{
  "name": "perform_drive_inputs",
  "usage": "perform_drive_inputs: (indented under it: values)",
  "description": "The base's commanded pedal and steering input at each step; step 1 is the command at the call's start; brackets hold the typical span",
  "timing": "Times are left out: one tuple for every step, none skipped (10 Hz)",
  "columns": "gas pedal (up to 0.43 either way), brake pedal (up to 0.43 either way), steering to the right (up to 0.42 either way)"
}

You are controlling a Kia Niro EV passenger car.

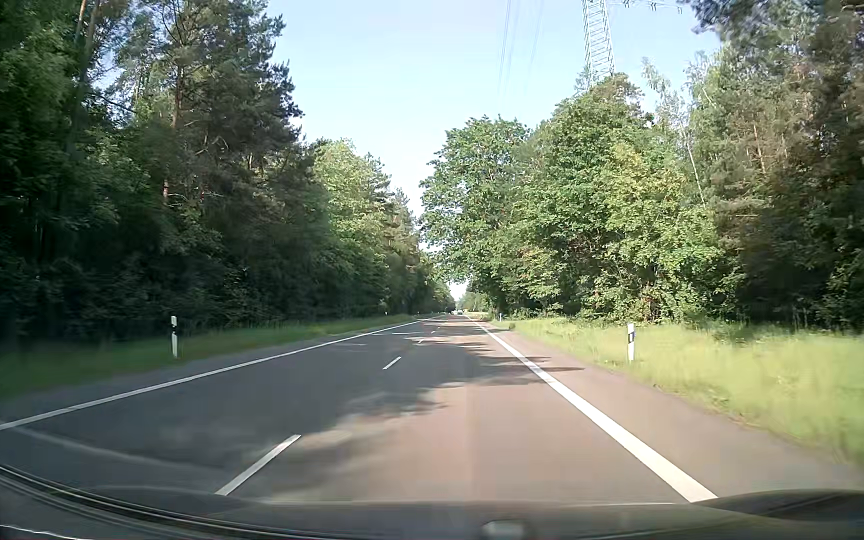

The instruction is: Follow the waypoints while adhering to traffic rules and regulations

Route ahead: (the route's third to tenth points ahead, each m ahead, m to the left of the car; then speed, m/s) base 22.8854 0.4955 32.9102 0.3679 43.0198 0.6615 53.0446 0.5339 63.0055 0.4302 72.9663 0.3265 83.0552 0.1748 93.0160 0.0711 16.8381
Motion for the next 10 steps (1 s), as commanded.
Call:
perform_drive_inputs:
  values:
    - [0.118, 0.03, 0.0]
    - [0.087, 0.03, 0.0]
    - [0.067, 0.03, 0.0]
    - [0.028, 0.03, 0.0]
    - [0.02, 0.03, 0.0]
    - [0.02, 0.03, 0.0]
    - [0.02, 0.024, 0.0]
    - [0.047, 0.03, 0.0]
    - [0.067, 0.03, 0.0]
    - [0.079, 0.03, 0.0]
